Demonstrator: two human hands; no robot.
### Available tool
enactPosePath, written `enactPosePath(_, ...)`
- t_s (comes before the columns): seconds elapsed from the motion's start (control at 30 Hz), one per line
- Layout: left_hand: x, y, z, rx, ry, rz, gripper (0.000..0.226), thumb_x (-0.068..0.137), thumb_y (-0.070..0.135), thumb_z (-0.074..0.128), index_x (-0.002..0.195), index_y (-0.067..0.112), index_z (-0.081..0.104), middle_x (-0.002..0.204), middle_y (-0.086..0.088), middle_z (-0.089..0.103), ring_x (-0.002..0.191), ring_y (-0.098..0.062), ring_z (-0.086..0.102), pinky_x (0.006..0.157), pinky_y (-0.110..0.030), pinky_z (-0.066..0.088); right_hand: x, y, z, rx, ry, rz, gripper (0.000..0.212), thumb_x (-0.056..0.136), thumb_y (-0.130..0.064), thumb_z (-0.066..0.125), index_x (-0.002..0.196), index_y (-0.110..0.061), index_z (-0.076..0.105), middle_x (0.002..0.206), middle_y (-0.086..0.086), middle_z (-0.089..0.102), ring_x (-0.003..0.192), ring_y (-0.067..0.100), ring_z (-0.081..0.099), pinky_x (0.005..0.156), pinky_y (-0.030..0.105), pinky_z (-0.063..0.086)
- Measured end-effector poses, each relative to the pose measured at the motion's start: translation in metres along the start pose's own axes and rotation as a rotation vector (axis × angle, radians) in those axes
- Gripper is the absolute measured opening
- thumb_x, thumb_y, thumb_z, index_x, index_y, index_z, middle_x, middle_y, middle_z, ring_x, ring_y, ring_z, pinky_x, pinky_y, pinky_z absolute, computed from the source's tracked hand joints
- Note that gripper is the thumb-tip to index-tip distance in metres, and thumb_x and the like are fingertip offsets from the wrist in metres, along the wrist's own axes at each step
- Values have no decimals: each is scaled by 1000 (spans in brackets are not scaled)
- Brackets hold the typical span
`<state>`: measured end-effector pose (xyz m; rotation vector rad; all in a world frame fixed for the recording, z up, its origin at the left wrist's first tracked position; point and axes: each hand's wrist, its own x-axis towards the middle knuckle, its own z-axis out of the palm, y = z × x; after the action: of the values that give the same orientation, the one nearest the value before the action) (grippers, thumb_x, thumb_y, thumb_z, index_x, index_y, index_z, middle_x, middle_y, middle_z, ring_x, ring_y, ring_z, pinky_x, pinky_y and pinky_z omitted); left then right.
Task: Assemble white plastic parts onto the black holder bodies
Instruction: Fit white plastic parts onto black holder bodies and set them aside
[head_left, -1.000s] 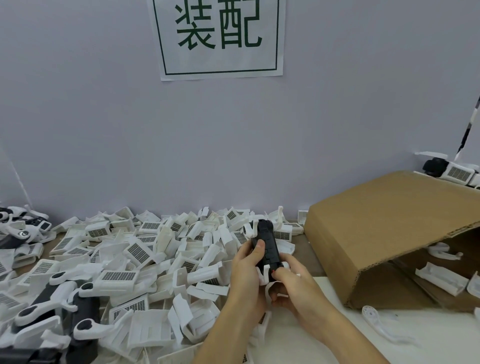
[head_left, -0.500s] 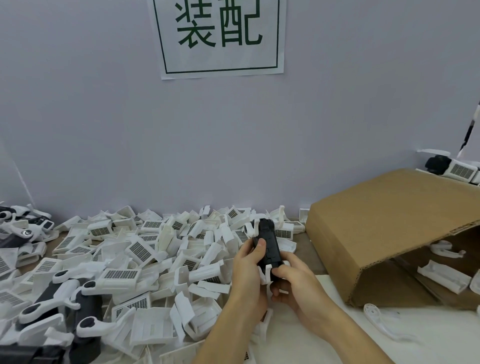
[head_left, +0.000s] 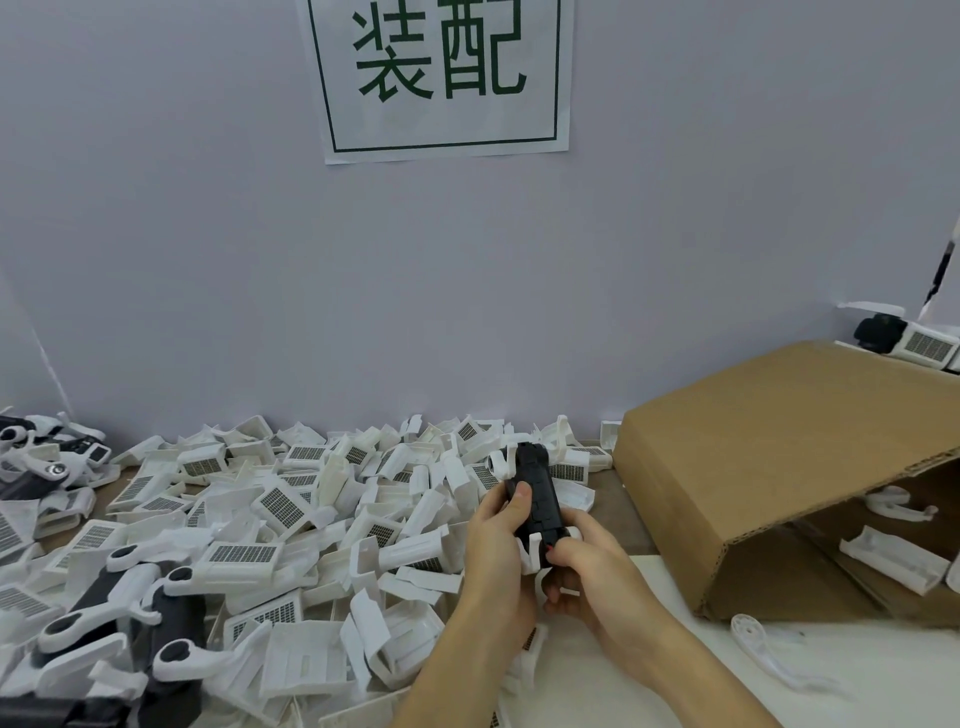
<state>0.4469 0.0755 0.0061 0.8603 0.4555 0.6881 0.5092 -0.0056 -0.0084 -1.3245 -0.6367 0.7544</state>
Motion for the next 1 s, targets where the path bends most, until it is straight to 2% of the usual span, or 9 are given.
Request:
enactPosePath(0.17, -1, 0, 0, 21, -12, 1, 19, 101, 21, 57, 109, 16, 72, 81, -12, 72, 60, -31, 64, 44, -26, 41, 0, 0, 1, -27, 23, 1, 40, 92, -2, 46, 112, -31, 65, 68, -4, 63, 53, 17, 49, 55, 30, 45)
enactPosePath(0.37, -1, 1, 0, 27, -14, 8, 18, 100, 20, 57, 107, 16, 73, 85, -15, 71, 67, -32, 65, 47, -29, 43, -2, -1, 1, -49, 35, -5, 38, 92, -4, 49, 108, -34, 67, 68, -5, 63, 54, 16, 49, 55, 29, 44)
enactPosePath(0.53, -1, 1, -1, 13, -22, 1, 19, 100, 20, 58, 100, 18, 76, 87, -16, 73, 73, -34, 67, 53, -32, 46, -2, -3, 2, -38, 29, -17, 33, 96, -8, 49, 114, -31, 65, 65, -8, 65, 52, 15, 52, 52, 27, 44)
enactPosePath(0.73, -1, 2, 0, 13, -2, 6, 17, 100, 18, 57, 103, 16, 74, 86, -17, 71, 65, -33, 63, 47, -29, 43, -1, -4, 2, -46, 41, 0, 34, 97, -5, 49, 116, -28, 64, 63, -6, 64, 52, 16, 52, 54, 29, 43)
enactPosePath(0.87, -1, 1, 0, 4, -5, 3, 20, 100, 18, 58, 95, 18, 77, 89, -19, 72, 71, -35, 65, 51, -31, 45, -2, -6, 2, 6, 27, 10, 37, 95, 2, 46, 115, -22, 65, 61, -3, 62, 49, 17, 48, 49, 27, 40)
enactPosePath(1.0, -1, 1, -1, 6, -9, 15, 24, 100, 19, 58, 87, 23, 78, 83, -15, 72, 64, -32, 65, 49, -29, 44, -1, -6, 1, -20, 26, 12, 37, 95, 1, 45, 116, -23, 64, 57, -5, 60, 49, 17, 48, 50, 28, 40)
